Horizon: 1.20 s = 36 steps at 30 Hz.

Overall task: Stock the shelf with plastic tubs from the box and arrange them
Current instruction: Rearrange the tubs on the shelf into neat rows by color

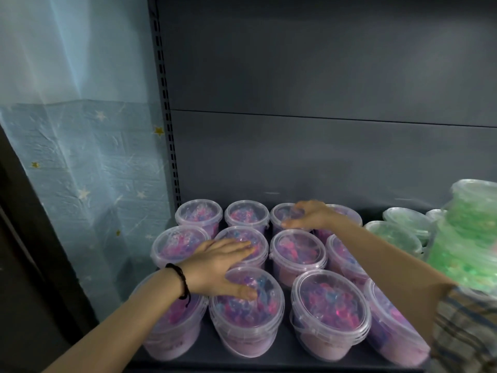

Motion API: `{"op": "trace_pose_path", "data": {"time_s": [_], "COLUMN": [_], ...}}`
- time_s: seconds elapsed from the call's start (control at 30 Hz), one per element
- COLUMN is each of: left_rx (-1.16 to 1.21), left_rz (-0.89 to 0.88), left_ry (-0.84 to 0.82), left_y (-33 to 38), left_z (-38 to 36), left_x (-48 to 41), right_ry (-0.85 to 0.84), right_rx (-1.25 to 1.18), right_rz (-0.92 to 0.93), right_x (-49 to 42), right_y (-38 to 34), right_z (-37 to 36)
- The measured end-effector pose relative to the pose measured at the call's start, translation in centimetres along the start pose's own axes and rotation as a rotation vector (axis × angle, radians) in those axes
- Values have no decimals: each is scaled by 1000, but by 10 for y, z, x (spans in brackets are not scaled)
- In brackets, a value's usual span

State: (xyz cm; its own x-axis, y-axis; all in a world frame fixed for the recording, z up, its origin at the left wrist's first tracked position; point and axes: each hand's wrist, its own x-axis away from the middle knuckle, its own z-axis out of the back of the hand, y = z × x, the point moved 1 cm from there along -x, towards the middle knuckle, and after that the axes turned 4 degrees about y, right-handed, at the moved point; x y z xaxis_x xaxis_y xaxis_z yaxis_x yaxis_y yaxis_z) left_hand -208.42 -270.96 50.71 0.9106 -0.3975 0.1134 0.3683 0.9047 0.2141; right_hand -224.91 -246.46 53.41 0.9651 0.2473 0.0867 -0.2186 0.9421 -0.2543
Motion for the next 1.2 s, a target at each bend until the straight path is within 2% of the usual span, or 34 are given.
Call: {"op": "trace_pose_path", "data": {"time_s": [0.2,0.4,0.67,0.93,1.13,1.2], "left_rx": [55,164,108,90,94,92], "left_rz": [-2,37,38,39,33,34], "left_ry": [6,133,130,107,120,123], "left_y": [-9,-7,-8,-11,-11,-11], "left_z": [-6,-8,-10,-10,-11,-11], "left_x": [-3,-7,-7,-9,-9,-9], "right_ry": [-74,-137,-162,-109,-157,-162], "right_rx": [84,142,-195,10,25,-39], "right_rz": [-57,-60,-229,-154,-26,9], "right_x": [-18,-31,-33,-31,-24,-23], "right_y": [-12,-23,-22,-25,-12,-5], "right_z": [11,10,18,7,20,25]}}
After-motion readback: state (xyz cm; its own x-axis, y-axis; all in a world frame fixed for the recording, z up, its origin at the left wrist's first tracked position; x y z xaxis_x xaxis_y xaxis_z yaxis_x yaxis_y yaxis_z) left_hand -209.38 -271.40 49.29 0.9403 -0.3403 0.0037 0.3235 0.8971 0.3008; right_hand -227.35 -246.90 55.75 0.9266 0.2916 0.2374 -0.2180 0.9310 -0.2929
